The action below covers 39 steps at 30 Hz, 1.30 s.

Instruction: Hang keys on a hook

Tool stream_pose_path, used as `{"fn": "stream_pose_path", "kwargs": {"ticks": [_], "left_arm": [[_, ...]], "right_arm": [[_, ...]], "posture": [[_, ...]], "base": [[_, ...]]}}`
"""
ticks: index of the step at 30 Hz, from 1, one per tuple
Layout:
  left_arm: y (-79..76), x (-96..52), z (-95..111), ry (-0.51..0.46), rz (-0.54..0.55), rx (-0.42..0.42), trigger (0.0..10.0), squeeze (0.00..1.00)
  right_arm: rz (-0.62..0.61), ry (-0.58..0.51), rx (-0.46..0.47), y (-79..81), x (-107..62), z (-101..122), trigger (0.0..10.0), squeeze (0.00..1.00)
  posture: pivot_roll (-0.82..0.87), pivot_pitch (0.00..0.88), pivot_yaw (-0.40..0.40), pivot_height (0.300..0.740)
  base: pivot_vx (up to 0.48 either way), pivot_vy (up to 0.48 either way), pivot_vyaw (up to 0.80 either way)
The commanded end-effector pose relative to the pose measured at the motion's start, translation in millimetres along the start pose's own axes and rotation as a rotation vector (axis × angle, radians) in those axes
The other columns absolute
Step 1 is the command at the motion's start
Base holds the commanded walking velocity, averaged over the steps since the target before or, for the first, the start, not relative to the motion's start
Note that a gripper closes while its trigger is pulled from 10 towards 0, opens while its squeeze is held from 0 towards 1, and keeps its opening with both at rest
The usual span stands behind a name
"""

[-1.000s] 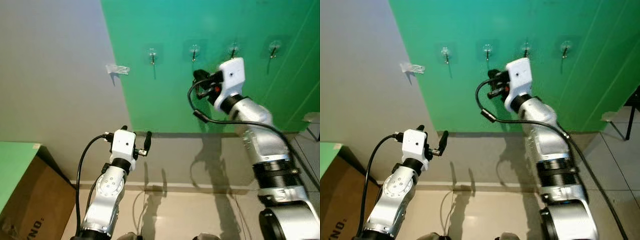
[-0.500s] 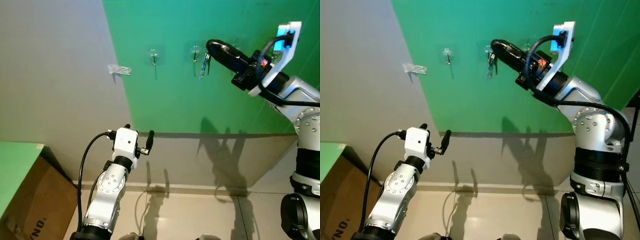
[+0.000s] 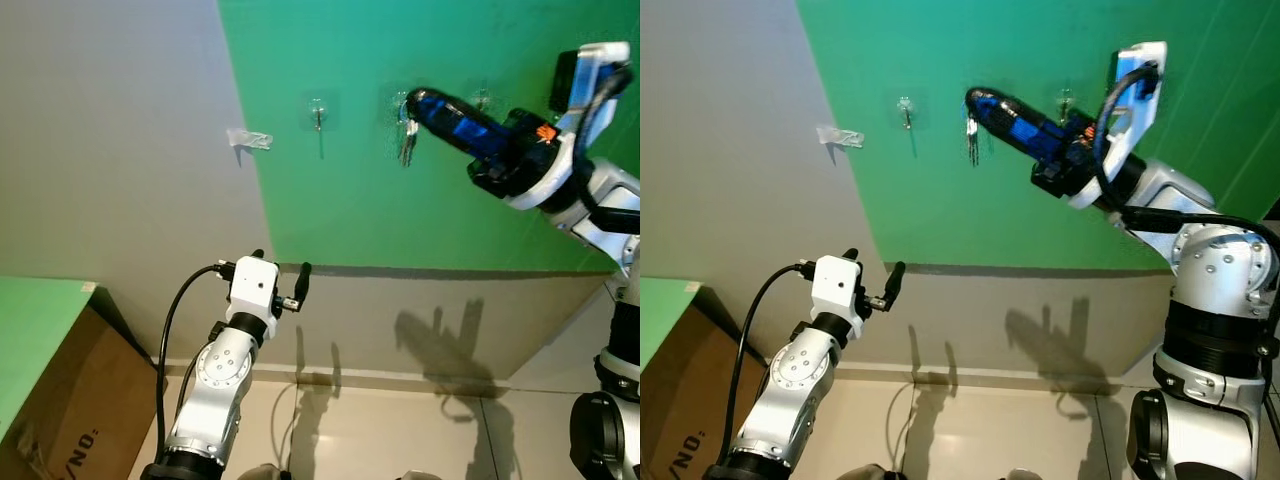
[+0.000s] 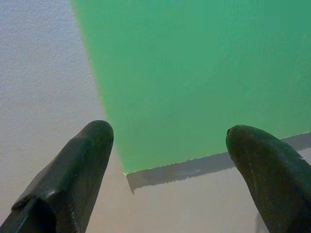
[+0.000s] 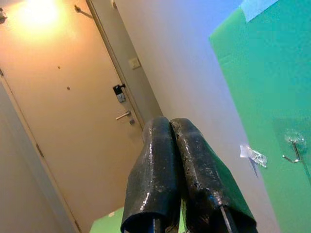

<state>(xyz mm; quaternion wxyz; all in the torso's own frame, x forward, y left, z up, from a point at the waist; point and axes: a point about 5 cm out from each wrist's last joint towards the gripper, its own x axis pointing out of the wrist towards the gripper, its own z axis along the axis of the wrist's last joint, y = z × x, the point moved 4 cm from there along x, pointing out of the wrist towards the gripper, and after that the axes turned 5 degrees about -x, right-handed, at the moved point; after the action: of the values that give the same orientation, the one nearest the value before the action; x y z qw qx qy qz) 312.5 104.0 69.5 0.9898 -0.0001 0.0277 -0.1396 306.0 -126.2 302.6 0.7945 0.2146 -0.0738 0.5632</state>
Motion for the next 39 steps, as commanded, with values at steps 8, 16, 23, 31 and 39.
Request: {"fn": "stream_pose_path", "kwargs": {"ticks": [8, 16, 23, 31, 39], "left_arm": [[-1.1, -0.8, -5, 0.020, -0.004, 0.000, 10.0, 0.00], [-0.2, -2.1, -5, 0.023, -0.004, 0.003, 10.0, 0.00], [0.4, -2.3, -5, 0.023, -0.002, 0.003, 10.0, 0.00], [0.3, -2.1, -5, 0.024, -0.001, 0.005, 10.0, 0.00], [0.1, -2.0, -5, 0.026, -0.005, 0.006, 10.0, 0.00]], "right_arm": [[-0.004, -0.046, 0.004, 4.6, -1.0, 11, 0.0, 0.00], [-0.359, 0.111, -0.259, -42.9, 4.5, -19, 0.0, 0.00], [-0.484, 0.228, -0.456, -56.4, 10.3, -50, 0.0, 0.00], [-0.584, 0.288, -0.725, -66.7, 10.4, -68, 0.0, 0.00], [-0.640, 0.279, -0.870, -69.7, 10.4, -64, 0.0, 0.00]], "posture": [[-0.23, 0.000, 0.083, 0.740], [-0.22, 0.000, 0.085, 0.740], [-0.22, 0.000, 0.085, 0.740], [-0.22, 0.000, 0.085, 0.740], [-0.22, 0.000, 0.089, 0.740]], "base": [[0.000, 0.000, 0.00], [0.000, 0.000, 0.00], [0.000, 0.000, 0.00], [0.000, 0.000, 0.00], [0.000, 0.000, 0.00]]}}
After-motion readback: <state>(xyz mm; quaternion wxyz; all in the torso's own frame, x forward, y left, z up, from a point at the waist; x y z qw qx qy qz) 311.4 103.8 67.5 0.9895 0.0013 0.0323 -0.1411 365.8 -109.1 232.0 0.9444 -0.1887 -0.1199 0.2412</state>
